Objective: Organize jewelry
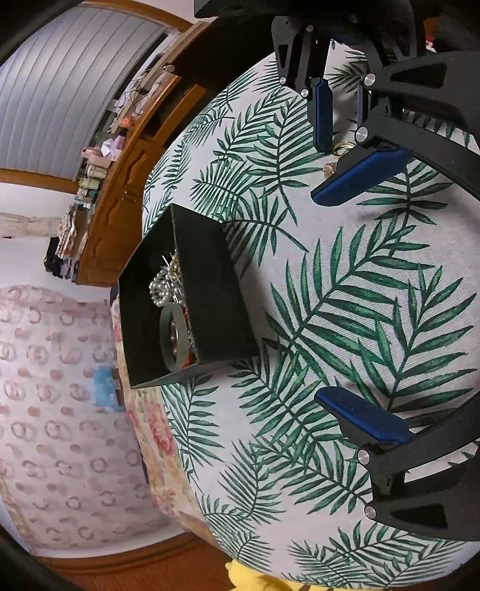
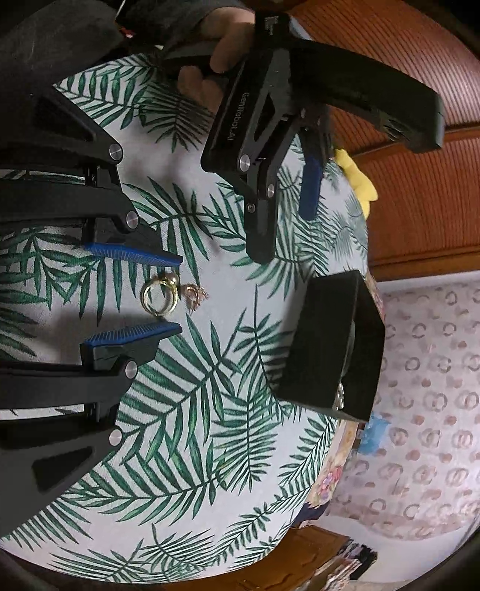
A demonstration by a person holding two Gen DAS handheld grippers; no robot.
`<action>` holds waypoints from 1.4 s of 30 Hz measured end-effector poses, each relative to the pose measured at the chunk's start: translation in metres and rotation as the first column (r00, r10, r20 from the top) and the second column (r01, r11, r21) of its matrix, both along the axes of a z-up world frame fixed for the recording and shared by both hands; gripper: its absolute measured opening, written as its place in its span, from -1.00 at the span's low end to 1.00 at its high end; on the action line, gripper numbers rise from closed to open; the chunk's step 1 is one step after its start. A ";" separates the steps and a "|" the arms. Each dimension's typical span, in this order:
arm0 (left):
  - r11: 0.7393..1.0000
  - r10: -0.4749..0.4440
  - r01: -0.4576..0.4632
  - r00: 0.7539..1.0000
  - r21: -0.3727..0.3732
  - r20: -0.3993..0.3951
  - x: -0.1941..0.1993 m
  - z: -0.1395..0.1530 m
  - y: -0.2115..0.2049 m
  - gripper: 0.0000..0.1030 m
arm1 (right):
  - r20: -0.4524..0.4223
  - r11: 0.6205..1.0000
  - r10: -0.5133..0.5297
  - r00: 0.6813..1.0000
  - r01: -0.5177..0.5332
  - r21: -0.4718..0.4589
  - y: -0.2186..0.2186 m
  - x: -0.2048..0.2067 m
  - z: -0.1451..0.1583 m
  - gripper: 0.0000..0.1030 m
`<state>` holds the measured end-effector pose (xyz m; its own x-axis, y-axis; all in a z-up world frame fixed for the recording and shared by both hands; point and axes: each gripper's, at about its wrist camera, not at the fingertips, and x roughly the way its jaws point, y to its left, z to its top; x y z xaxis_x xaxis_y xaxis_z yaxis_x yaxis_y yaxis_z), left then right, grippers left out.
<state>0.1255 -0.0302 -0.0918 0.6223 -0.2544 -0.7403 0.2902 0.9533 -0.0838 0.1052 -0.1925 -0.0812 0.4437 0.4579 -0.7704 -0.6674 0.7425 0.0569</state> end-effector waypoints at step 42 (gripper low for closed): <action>0.983 -0.181 0.181 0.983 0.034 -0.005 -0.016 -0.002 -0.062 -0.75 | 0.066 0.990 -0.140 0.988 0.138 0.041 -0.063 0.035 0.012 -0.51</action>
